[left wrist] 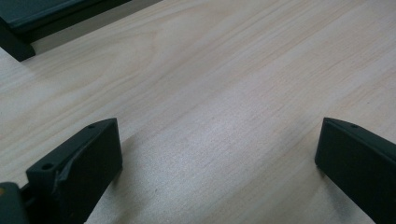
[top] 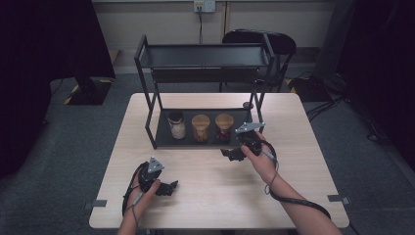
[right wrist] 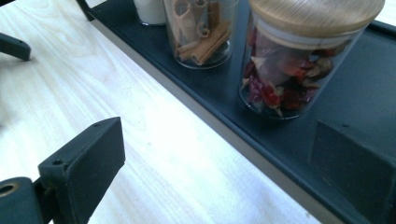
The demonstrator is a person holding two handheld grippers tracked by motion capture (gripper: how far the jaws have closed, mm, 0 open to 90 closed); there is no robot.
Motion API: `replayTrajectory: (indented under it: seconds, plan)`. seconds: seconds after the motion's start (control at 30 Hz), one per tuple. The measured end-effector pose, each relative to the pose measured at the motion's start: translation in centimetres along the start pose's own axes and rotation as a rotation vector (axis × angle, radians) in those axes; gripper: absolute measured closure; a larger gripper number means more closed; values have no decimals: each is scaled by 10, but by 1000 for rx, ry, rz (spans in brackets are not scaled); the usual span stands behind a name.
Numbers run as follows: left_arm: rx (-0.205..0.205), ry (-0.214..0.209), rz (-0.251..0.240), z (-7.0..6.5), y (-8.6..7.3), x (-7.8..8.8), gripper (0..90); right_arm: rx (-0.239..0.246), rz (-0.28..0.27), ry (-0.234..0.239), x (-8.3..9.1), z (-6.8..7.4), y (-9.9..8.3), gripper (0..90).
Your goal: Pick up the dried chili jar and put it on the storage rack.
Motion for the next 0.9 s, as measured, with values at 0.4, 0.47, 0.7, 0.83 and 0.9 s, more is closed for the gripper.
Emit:
replayTrajectory:
  seconds: [0.4, 0.47, 0.7, 0.83, 0.9]
  plan:
    - [0, 0, 0, 0, 0, 0, 2, 3, 6, 33, 17, 3, -15, 29]
    - [0, 0, 0, 0, 0, 0, 2, 8, 9, 31, 20, 2, -19, 30]
    - [0, 0, 0, 0, 0, 0, 2, -6, 3, 38, 31, -1, -26, 29]
    - [0, 0, 0, 0, 0, 0, 2, -13, -1, 43, 36, -2, -29, 29]
    - [0, 0, 0, 0, 0, 0, 2, -15, -3, 46, 38, -1, -31, 29]
Point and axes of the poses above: each handheld gripper's, and its own axes: x roughly backward along the jaws, y roughly out of its top, z roughly to its left, the point moved 6 cm from there along -x, roughly forward along the jaws, and after that the axes turned 10 degrees about -z, right-handed, at the moved point
